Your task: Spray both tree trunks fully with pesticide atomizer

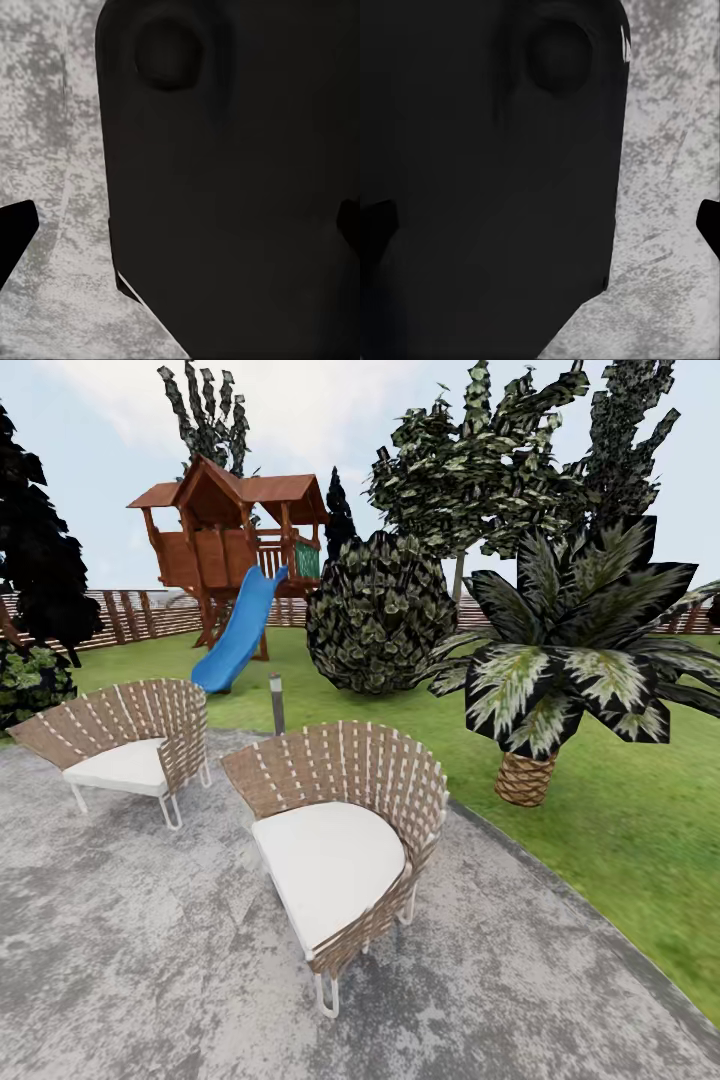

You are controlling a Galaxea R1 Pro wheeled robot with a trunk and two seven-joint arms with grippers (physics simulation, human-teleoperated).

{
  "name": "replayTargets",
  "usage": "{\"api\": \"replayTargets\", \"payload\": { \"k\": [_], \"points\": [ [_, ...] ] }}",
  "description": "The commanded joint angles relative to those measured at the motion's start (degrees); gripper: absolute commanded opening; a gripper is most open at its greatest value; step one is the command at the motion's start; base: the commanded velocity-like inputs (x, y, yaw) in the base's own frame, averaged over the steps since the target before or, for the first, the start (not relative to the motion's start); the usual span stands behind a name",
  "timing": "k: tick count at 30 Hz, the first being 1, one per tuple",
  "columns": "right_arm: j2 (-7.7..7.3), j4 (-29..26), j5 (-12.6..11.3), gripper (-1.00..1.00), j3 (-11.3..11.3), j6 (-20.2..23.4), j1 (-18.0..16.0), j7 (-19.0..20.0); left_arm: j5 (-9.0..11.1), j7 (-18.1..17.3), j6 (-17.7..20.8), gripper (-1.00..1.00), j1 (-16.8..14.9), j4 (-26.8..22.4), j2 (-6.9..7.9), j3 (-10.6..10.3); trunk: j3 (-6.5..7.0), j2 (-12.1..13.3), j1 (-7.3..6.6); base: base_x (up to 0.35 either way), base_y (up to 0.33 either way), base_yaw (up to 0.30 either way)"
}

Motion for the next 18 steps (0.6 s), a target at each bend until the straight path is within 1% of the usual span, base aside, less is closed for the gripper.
{"api": "replayTargets", "payload": {
  "k": [1, 5, 8, 11, 14, 18],
  "points": [
    [0.33, -0.3, 0.1, 1.00, 0.1, 0.2, -0.3, 0.3, 0.3, 0.0, 0.3, 1.00, 0.3, 0.3, -0.25, 0.1, -0.03, 0.0, 0.00, 0.000, 0.000, 0.000],
    [1.56, -1.3, 0.1, 1.00, 0.2, 0.2, -1.7, 0.3, 0.4, 0.1, 1.1, 1.00, 1.1, 1.4, -0.24, -0.1, -0.03, 0.0, 0.00, 0.000, 0.000, 0.000],
    [1.46, -1.8, 0.1, 1.00, 0.1, 0.1, -2.6, 0.3, 0.6, 0.0, 1.0, 1.00, 1.1, 1.2, -0.02, 0.1, -0.03, 0.0, 0.00, 0.000, 0.000, 0.000],
    [1.06, -2.1, 0.1, 1.00, 0.1, 0.1, -2.7, 0.3, 0.6, 0.1, 0.7, 1.00, 0.8, 0.8, 0.51, 0.4, -0.03, 0.0, 0.00, 0.000, 0.000, 0.000],
    [0.09, -2.5, 0.0, 1.00, 0.0, -0.1, -2.7, 0.2, 0.5, 0.1, 0.4, 1.00, 0.8, 0.6, 1.11, 0.9, -0.03, 0.0, 0.00, 0.000, 0.000, 0.000],
    [-1.19, -3.8, 0.0, 1.00, 0.0, -1.1, -2.8, 0.2, 0.6, 0.2, 0.3, 1.00, -0.1, -0.4, 2.40, 1.7, -0.03, 0.0, 0.00, 0.000, 0.000, 0.000]
  ]
}}
